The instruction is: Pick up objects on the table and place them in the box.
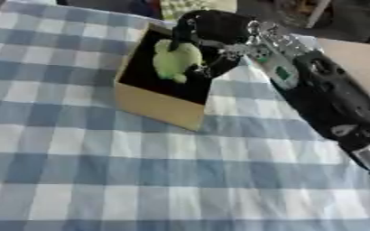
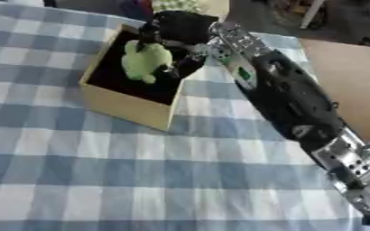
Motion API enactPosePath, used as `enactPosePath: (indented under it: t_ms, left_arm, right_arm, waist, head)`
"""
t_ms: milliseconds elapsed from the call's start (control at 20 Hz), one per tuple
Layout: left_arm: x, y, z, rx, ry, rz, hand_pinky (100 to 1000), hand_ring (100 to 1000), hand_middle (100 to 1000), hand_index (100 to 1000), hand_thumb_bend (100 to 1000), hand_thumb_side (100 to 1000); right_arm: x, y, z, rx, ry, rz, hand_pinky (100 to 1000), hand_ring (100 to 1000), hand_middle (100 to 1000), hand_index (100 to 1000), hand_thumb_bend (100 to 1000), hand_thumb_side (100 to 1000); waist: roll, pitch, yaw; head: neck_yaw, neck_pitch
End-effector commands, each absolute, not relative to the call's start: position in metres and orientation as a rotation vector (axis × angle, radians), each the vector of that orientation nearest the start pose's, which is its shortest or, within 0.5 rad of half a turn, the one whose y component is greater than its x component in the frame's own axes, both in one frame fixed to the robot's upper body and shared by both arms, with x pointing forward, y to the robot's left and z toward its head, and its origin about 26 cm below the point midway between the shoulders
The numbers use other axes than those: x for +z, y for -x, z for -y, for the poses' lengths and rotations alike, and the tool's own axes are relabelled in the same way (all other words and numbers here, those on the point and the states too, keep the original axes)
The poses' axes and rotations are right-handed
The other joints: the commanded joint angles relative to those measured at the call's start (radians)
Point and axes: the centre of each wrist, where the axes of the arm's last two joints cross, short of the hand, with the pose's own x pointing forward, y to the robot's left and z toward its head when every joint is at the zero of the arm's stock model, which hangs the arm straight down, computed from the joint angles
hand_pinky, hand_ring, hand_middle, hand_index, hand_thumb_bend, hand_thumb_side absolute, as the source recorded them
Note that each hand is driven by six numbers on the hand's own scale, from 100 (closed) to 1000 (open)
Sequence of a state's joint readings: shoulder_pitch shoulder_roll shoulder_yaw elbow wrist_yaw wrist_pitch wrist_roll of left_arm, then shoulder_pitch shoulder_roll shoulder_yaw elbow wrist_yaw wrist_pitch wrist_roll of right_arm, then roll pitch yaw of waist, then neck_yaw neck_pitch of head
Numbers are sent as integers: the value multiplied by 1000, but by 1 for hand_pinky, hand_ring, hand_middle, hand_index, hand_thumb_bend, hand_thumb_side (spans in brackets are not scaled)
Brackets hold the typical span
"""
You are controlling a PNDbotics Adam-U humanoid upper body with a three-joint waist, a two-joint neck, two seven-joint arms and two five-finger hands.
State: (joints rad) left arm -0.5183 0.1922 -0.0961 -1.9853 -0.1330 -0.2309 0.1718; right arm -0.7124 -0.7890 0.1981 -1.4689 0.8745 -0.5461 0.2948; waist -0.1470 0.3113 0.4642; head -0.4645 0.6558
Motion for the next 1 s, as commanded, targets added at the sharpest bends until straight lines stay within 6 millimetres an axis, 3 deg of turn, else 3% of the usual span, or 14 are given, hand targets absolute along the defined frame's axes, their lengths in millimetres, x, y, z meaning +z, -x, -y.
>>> enactPosePath:
  t_ms: [50, 250, 600, 750, 1000]
  left_arm:
    - [250, -310, -192, 318, 88, -3504, 410, 745, 789, 611, 100, 729]
    - [250, -309, -191, 320, 83, -3505, 410, 744, 789, 610, 100, 729]
    - [249, -309, -191, 323, 79, -3508, 410, 745, 789, 610, 100, 731]
    - [249, -309, -191, 324, 83, -3511, 410, 745, 789, 610, 100, 731]
    - [248, -309, -193, 319, 99, -3516, 410, 745, 789, 609, 100, 731]
  right_arm:
    - [287, -385, 329, -2399, -1456, -1870, 925, 843, 743, 866, 243, 100]
    - [291, -382, 325, -2386, -1440, -1854, 928, 855, 758, 886, 247, 157]
    - [301, -377, 321, -2288, -1399, -1988, 892, 829, 726, 879, 170, 114]
    - [311, -370, 320, -2197, -1383, -2095, 867, 804, 691, 863, 100, 100]
    - [336, -349, 322, -1946, -1321, -2377, 773, 708, 573, 794, 100, 100]
  waist:
    - [10, -18, -3]
    - [11, -19, -4]
    - [14, -21, -9]
    - [15, -22, -13]
    - [20, -28, -27]
  head:
    - [4, -9]
    - [5, -9]
    - [6, -10]
    - [9, -9]
    - [20, -4]
